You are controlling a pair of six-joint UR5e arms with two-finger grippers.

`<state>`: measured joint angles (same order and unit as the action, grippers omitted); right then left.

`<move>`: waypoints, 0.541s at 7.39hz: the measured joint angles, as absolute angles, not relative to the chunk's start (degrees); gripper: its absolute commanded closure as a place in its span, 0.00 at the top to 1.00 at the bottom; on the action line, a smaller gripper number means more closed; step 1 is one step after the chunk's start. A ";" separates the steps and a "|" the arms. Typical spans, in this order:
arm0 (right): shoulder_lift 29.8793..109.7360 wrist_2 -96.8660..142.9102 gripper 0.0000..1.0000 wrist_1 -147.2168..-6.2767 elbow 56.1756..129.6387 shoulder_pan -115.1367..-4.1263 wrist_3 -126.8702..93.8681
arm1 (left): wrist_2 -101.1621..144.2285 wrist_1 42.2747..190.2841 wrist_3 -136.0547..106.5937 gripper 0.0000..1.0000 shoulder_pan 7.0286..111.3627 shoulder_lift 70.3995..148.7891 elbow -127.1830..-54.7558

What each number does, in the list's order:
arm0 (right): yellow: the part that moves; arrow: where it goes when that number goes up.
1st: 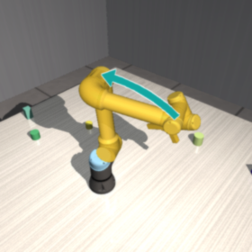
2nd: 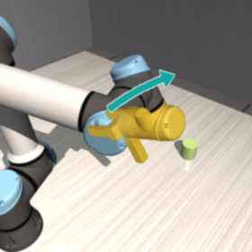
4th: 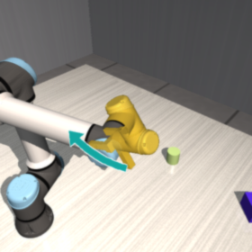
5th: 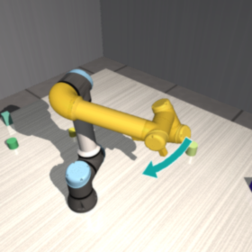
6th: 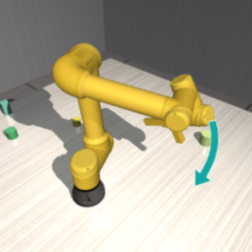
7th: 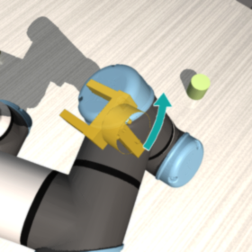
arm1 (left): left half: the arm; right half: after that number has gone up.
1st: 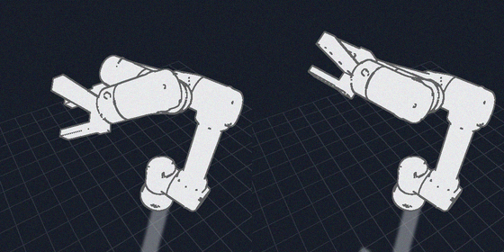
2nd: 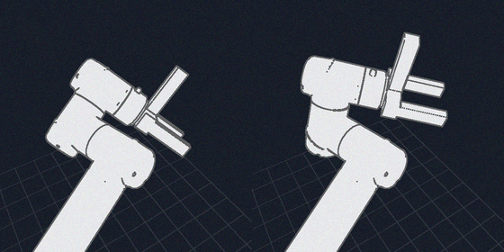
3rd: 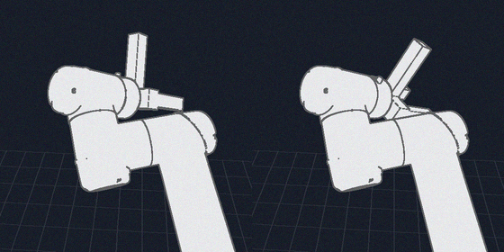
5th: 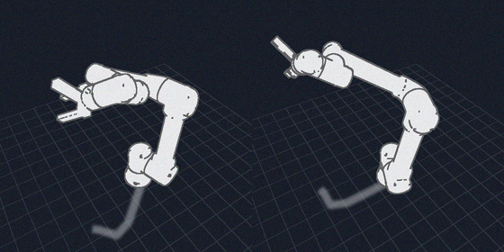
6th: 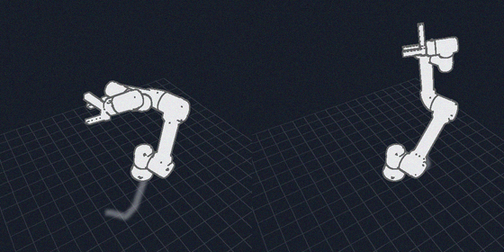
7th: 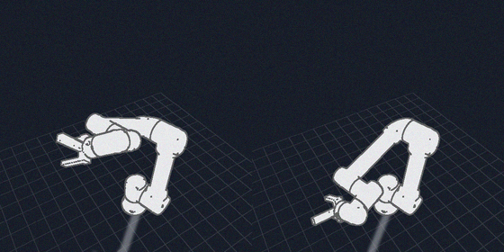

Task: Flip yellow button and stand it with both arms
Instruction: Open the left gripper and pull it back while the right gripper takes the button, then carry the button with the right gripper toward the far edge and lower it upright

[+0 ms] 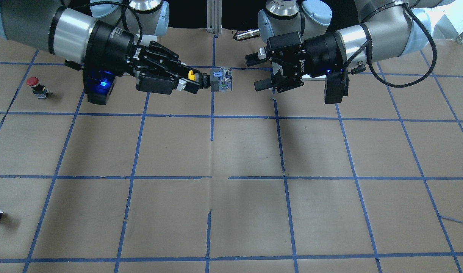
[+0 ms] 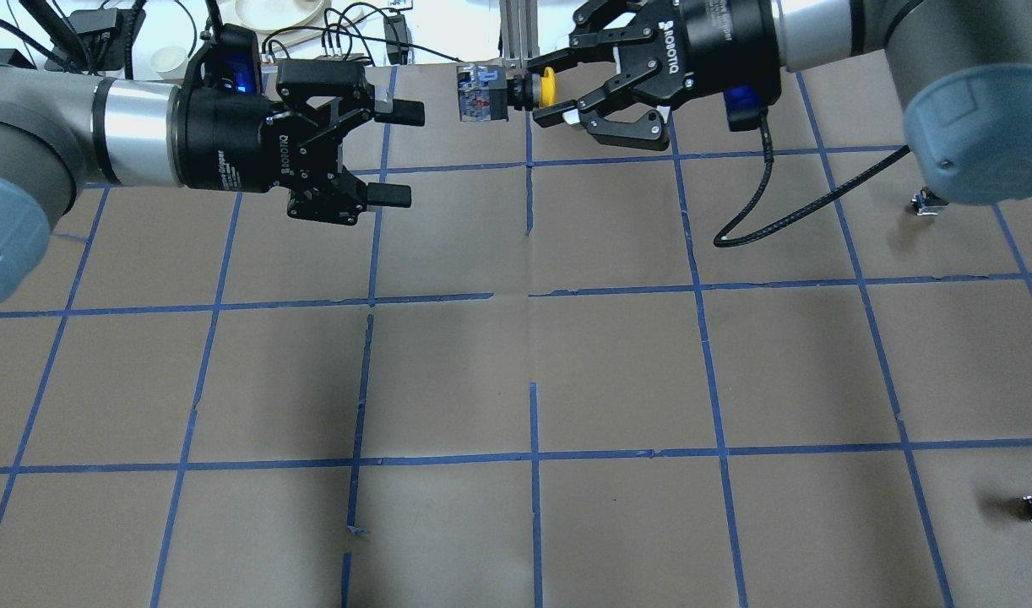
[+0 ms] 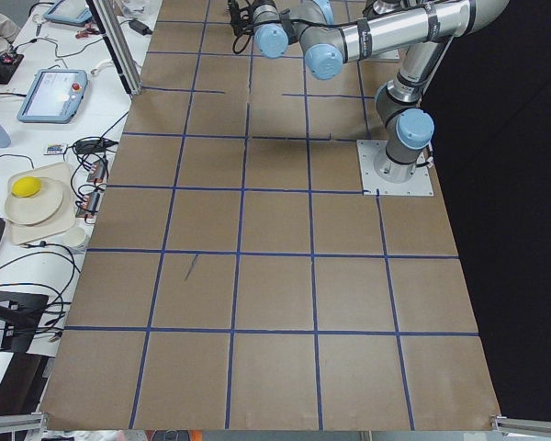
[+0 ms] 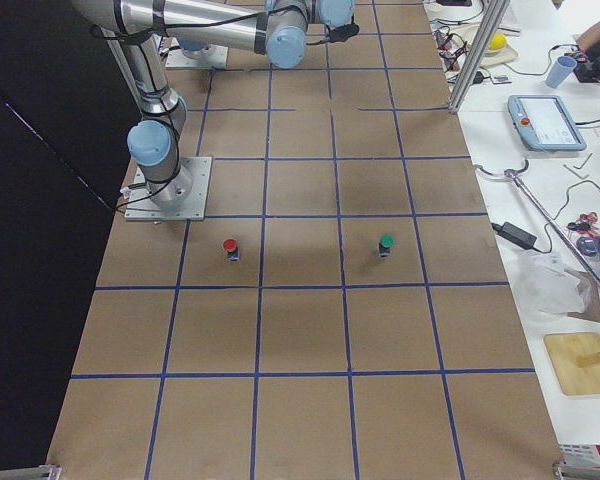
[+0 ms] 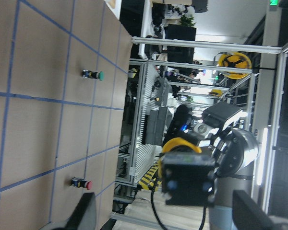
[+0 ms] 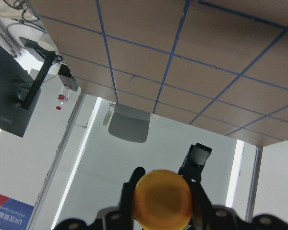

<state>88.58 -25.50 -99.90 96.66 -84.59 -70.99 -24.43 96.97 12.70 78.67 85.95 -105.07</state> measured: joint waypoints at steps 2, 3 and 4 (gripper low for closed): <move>89.49 -36.76 0.07 -100.39 96.74 -82.47 -63.74 | -38.10 95.27 12.92 1.00 78.58 86.06 -104.81; 89.46 -43.31 0.07 -100.13 97.03 -81.74 -57.73 | -44.45 93.63 12.88 1.00 78.53 86.30 -104.79; 89.47 -48.48 0.07 -99.42 97.29 -80.47 -53.03 | -52.08 90.79 12.52 1.00 78.51 86.81 -104.44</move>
<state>89.47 -48.48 -99.42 97.29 -80.47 -53.03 -52.08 90.79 12.52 78.51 86.81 -104.44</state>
